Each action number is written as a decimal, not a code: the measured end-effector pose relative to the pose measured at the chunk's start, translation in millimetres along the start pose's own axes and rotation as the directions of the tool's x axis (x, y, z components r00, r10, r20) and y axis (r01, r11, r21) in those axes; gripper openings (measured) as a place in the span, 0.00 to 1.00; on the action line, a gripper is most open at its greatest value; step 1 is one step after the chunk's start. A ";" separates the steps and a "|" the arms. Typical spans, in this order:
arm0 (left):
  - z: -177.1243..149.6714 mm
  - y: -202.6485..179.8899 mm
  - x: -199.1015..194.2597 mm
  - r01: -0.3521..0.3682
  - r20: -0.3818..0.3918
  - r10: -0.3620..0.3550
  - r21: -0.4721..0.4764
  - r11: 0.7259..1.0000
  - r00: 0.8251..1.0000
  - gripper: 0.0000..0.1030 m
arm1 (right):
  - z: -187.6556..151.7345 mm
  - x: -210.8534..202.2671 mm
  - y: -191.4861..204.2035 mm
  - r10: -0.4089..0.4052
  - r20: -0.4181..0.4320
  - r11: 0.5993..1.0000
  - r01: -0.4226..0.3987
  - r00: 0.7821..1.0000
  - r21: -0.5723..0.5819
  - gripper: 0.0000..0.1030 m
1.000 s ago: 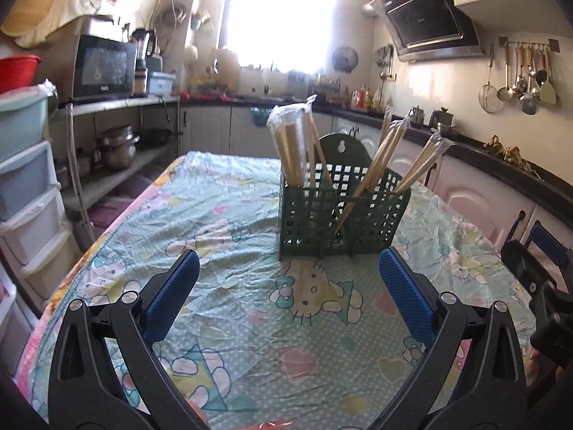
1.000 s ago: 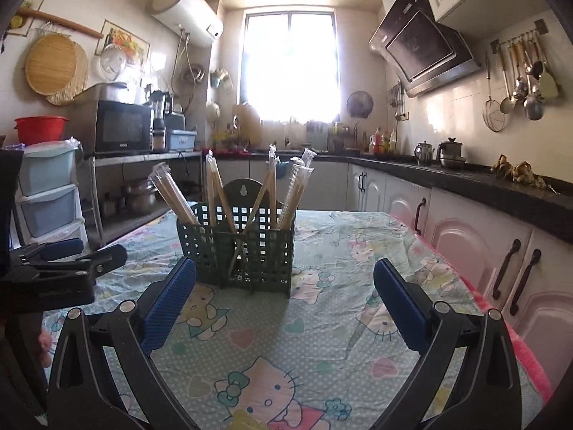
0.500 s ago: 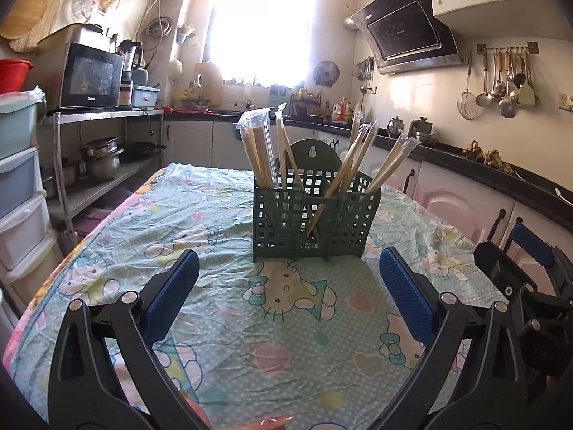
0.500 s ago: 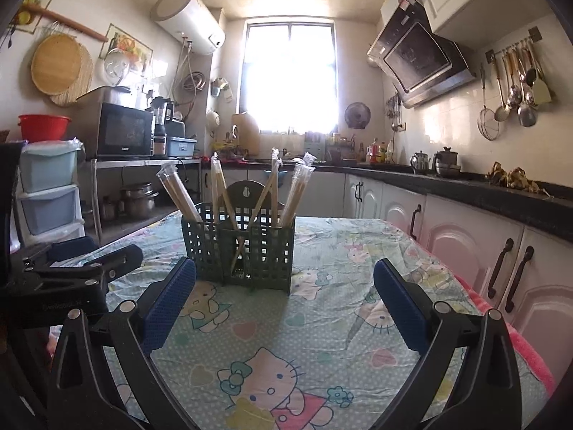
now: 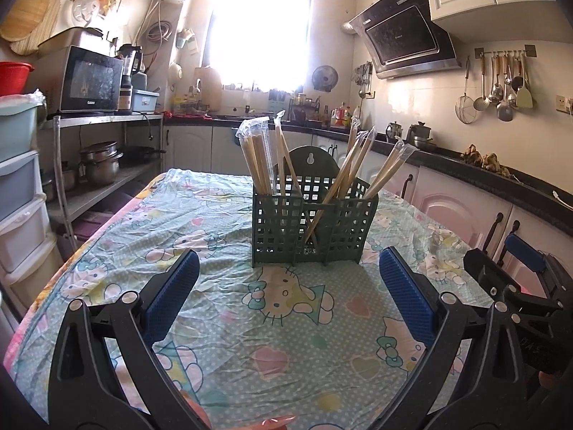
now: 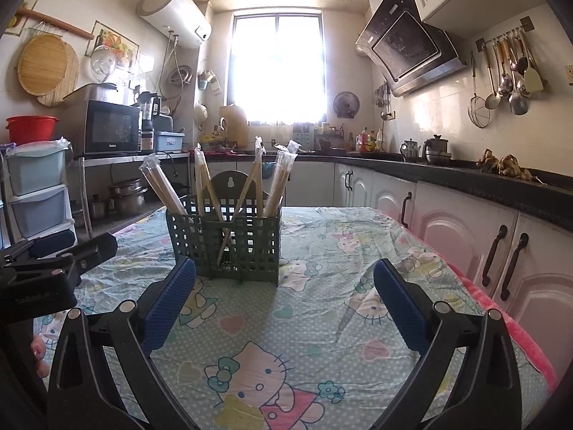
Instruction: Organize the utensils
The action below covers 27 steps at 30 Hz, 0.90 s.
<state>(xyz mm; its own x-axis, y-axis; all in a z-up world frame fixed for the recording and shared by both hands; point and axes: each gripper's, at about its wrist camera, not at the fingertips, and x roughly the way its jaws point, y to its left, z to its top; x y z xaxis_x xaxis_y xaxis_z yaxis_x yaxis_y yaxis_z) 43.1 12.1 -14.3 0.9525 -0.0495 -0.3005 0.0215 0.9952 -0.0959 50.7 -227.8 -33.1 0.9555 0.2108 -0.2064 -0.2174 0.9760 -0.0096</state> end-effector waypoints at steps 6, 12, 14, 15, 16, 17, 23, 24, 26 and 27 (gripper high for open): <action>0.8 -1.2 -0.6 -0.001 0.001 0.001 0.000 1.000 1.000 0.90 | -0.5 -0.9 1.3 0.003 0.001 1.000 -0.003 1.000 -0.001 0.94; 1.6 -1.4 -1.3 -0.001 0.001 0.001 -0.002 1.000 1.000 0.90 | -0.3 -0.8 1.8 0.006 0.001 1.000 -0.006 1.000 0.000 0.94; 1.8 -1.5 -1.2 0.000 0.000 0.000 -0.002 1.000 1.000 0.90 | -0.3 -0.6 1.8 0.007 0.000 1.000 -0.007 1.000 0.001 0.94; 1.6 -1.3 -1.3 -0.001 0.000 0.001 -0.003 1.000 1.000 0.90 | -0.3 -0.8 1.9 0.006 0.001 1.000 -0.006 1.000 0.001 0.94; 1.5 -1.2 -1.2 -0.001 0.001 0.001 -0.003 1.000 1.000 0.90 | -0.4 -0.9 1.6 0.006 0.001 1.000 -0.006 1.000 0.001 0.94; 1.5 -1.1 -1.2 0.000 0.000 0.000 -0.003 1.000 1.000 0.90 | -0.4 -0.8 1.8 0.007 0.001 1.000 -0.007 1.000 0.001 0.94; 1.8 -1.8 -1.5 0.000 0.002 0.000 -0.001 1.000 1.000 0.90 | -0.4 -1.0 1.9 0.007 -0.001 1.000 -0.007 1.000 0.001 0.94; 1.5 -1.3 -1.4 0.000 0.001 0.000 -0.002 1.000 1.000 0.90 | -0.3 -1.1 1.9 0.008 0.000 1.000 -0.008 1.000 0.001 0.94; 1.5 -1.4 -1.4 0.000 0.001 0.000 -0.002 1.000 1.000 0.90 | -0.6 -1.4 2.2 0.007 0.002 1.000 -0.007 1.000 0.000 0.94; 1.6 -1.5 -1.4 0.000 0.001 0.000 -0.002 1.000 1.000 0.90 | -0.6 -1.3 2.4 0.008 0.002 1.000 -0.008 1.000 0.000 0.94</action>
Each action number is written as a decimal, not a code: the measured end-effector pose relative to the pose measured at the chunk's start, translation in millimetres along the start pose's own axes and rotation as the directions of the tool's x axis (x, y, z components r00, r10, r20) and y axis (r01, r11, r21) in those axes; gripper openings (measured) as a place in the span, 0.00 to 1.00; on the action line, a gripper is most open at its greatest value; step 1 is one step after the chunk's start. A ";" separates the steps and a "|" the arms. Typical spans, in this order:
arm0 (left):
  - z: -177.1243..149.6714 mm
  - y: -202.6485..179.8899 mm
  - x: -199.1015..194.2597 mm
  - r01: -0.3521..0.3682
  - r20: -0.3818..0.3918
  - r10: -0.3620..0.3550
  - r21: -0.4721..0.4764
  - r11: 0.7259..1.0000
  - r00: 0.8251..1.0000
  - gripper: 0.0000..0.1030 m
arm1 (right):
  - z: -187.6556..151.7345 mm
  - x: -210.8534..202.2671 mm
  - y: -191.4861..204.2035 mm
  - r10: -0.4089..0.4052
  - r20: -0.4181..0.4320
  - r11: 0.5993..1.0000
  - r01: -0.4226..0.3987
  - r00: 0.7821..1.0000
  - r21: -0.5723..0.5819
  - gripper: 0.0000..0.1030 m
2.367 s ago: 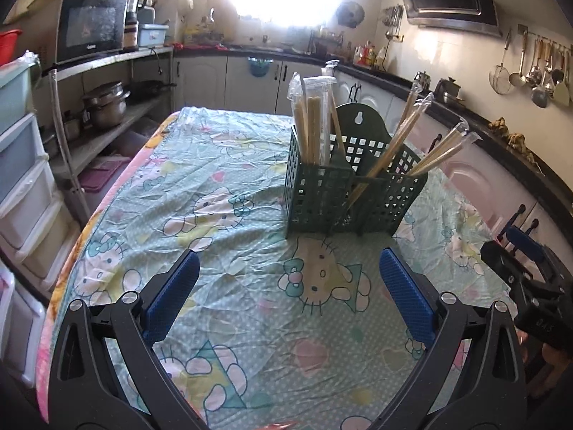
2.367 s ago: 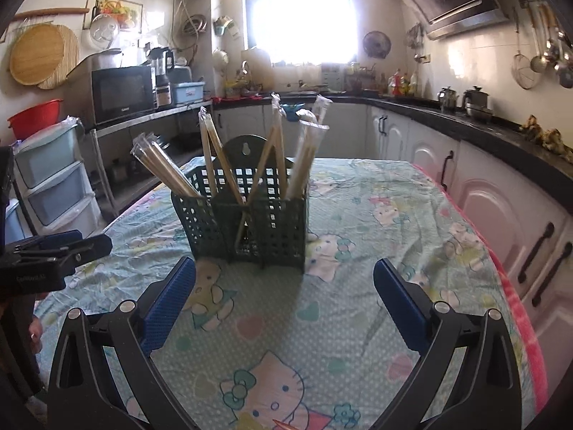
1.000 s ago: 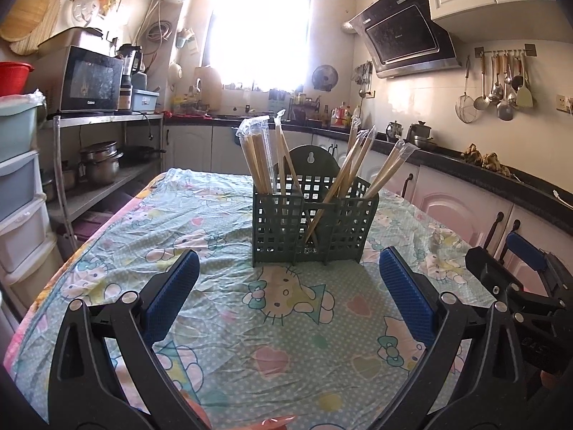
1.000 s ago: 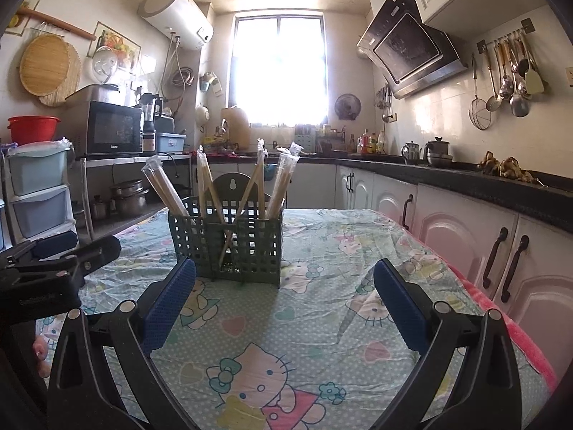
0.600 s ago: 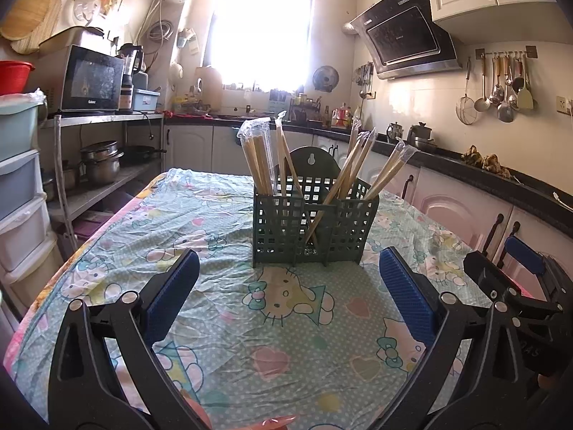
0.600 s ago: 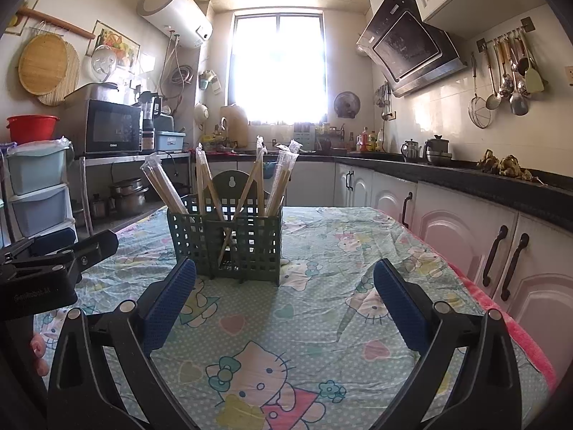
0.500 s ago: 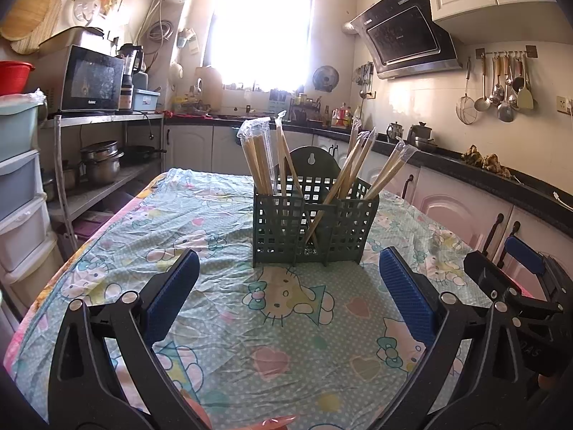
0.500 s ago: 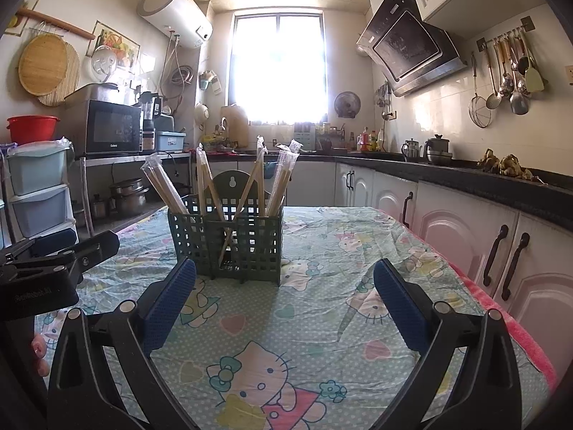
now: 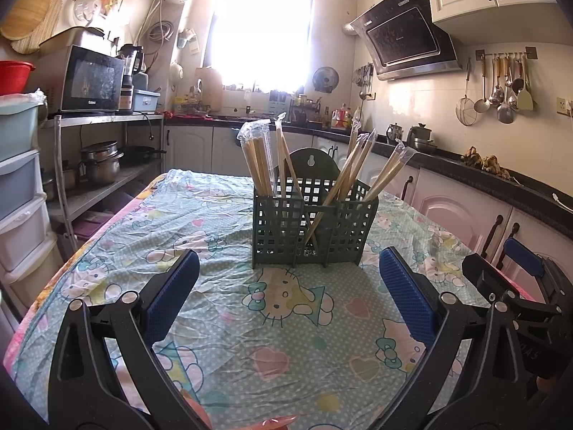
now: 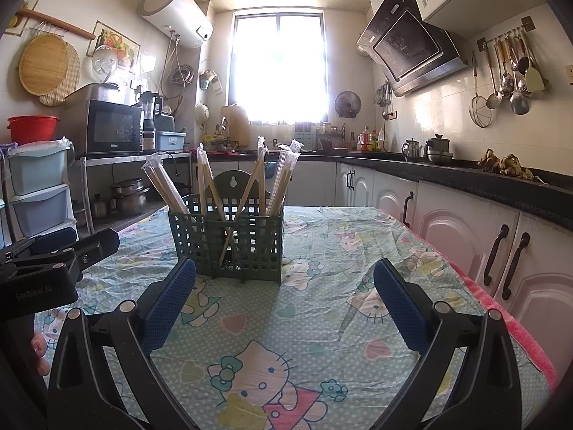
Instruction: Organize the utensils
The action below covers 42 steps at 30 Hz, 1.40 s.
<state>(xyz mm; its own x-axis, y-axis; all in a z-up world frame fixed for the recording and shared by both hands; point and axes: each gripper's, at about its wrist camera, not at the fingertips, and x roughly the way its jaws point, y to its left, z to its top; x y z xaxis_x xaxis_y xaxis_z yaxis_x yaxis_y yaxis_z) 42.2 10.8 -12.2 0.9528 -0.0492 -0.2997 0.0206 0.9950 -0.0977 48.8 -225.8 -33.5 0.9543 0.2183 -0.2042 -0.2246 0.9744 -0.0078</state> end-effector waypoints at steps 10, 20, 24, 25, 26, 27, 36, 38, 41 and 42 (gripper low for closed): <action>0.3 -0.5 -0.3 0.001 0.000 -0.001 -0.001 1.000 1.000 0.90 | -0.2 -0.3 0.4 0.002 -0.003 1.000 -0.002 1.000 0.001 0.94; 0.5 -1.3 -0.8 -0.001 0.001 0.001 0.001 1.000 1.000 0.90 | -0.1 -0.4 0.4 0.001 -0.002 1.000 -0.001 1.000 0.001 0.94; -0.1 -0.8 -0.6 -0.001 0.001 0.001 -0.001 1.000 1.000 0.90 | -0.2 -0.3 0.0 0.002 -0.002 1.000 -0.002 1.000 0.002 0.94; 0.1 -1.1 -0.7 -0.001 0.002 0.001 0.000 1.000 1.000 0.90 | -0.2 -0.3 0.0 0.002 -0.003 1.000 -0.002 1.000 0.001 0.94; 0.5 -1.6 -1.0 -0.002 0.002 0.002 0.001 1.000 1.000 0.90 | -0.2 -0.4 0.4 0.000 -0.004 1.000 0.000 1.000 0.001 0.94; 0.8 -1.2 -1.2 -0.003 0.002 0.003 0.001 1.000 1.000 0.90 | 0.0 -0.6 0.6 -0.001 -0.004 1.000 0.001 1.000 0.002 0.94; 1.2 -0.8 -0.4 -0.002 -0.006 0.002 -0.003 1.000 1.000 0.90 | -0.4 -2.6 2.0 -0.001 -0.002 1.000 0.001 1.000 0.002 0.94; 1.6 -1.1 1.8 -0.019 -0.014 0.019 -0.007 1.000 1.000 0.90 | -0.5 -2.5 2.0 -0.003 -0.002 1.000 0.003 1.000 0.001 0.94; -0.3 0.7 5.1 -0.041 -0.030 0.041 -0.015 0.999 0.999 0.90 | -1.3 -2.1 0.7 -0.006 -0.008 1.000 0.006 1.000 0.006 0.94; -1.0 1.5 5.5 -0.040 -0.032 0.040 -0.017 0.999 0.999 0.90 | -1.5 -2.1 0.6 -0.006 -0.010 1.000 0.006 1.000 0.008 0.94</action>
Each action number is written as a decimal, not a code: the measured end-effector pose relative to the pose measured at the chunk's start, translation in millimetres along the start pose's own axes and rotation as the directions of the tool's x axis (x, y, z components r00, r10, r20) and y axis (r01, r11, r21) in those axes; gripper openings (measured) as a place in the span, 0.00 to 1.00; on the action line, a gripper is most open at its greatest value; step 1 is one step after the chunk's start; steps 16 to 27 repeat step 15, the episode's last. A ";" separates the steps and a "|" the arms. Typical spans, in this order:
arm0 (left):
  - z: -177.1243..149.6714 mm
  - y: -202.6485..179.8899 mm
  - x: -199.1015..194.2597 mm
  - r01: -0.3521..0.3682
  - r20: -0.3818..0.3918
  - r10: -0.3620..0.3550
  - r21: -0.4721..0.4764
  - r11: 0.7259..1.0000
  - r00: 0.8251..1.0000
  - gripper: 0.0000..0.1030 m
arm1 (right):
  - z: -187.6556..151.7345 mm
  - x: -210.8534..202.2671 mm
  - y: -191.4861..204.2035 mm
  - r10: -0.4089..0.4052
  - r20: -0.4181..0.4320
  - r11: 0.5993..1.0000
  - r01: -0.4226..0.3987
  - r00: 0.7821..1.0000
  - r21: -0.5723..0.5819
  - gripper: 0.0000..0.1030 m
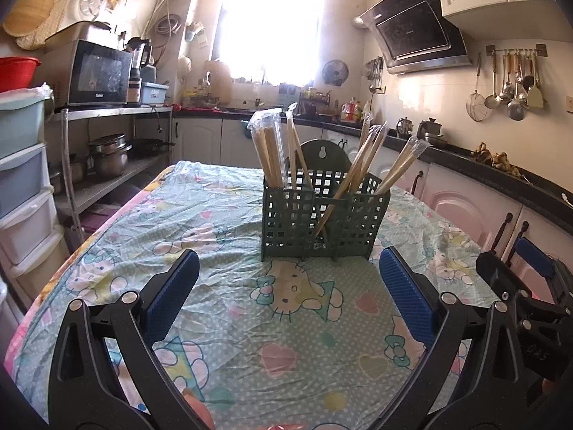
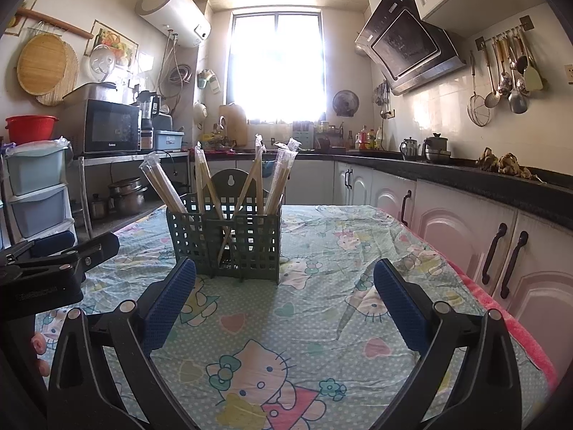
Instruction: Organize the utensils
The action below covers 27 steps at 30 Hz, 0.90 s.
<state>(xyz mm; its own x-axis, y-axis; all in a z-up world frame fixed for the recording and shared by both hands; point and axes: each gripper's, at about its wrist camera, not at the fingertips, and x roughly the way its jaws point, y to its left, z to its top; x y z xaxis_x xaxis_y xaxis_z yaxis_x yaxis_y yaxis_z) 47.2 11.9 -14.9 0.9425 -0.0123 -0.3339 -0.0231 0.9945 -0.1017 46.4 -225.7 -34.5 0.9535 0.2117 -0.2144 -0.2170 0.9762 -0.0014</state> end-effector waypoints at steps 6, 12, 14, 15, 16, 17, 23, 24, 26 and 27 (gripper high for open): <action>3.8 6.3 -0.9 -0.016 -0.004 0.016 -0.025 1.000 1.000 0.90 | 1.4 2.8 -3.1 -0.011 -0.012 1.000 0.011 1.000 0.006 0.94; 27.2 45.4 28.4 -0.037 -0.148 0.018 -0.125 0.991 0.989 0.90 | 17.5 35.6 -43.5 -0.065 -0.152 0.996 0.074 0.986 0.055 0.94; 37.4 67.7 49.8 -0.094 -0.227 0.061 -0.139 0.986 0.972 0.90 | 22.2 62.5 -72.1 -0.128 -0.253 0.989 0.142 0.959 0.038 0.94; 42.4 82.4 67.7 -0.140 -0.291 0.097 -0.129 0.982 0.952 0.90 | 21.7 81.3 -86.5 -0.162 -0.331 0.985 0.174 0.930 0.005 0.94; 42.4 82.4 67.7 -0.140 -0.291 0.097 -0.129 0.982 0.952 0.90 | 21.7 81.3 -86.5 -0.162 -0.331 0.985 0.174 0.930 0.005 0.94; 42.4 82.4 67.7 -0.140 -0.291 0.097 -0.129 0.982 0.952 0.90 | 21.7 81.3 -86.5 -0.162 -0.331 0.985 0.174 0.930 0.005 0.94; 42.4 82.4 67.7 -0.140 -0.291 0.097 -0.129 0.982 0.952 0.90 | 21.7 81.3 -86.5 -0.162 -0.331 0.985 0.174 0.930 0.005 0.94; 42.4 82.4 67.7 -0.140 -0.291 0.097 -0.129 0.982 0.952 0.90 | 21.7 81.3 -86.5 -0.162 -0.331 0.985 0.174 0.930 0.005 0.94; 42.4 82.4 67.7 -0.140 -0.291 0.097 -0.129 0.982 0.952 0.90 | 21.7 81.3 -86.5 -0.162 -0.331 0.985 0.174 0.930 0.005 0.94; 42.4 82.4 67.7 -0.140 -0.291 0.097 -0.129 0.982 0.952 0.90 | 21.7 81.3 -86.5 -0.162 -0.331 0.985 0.174 0.930 0.005 0.94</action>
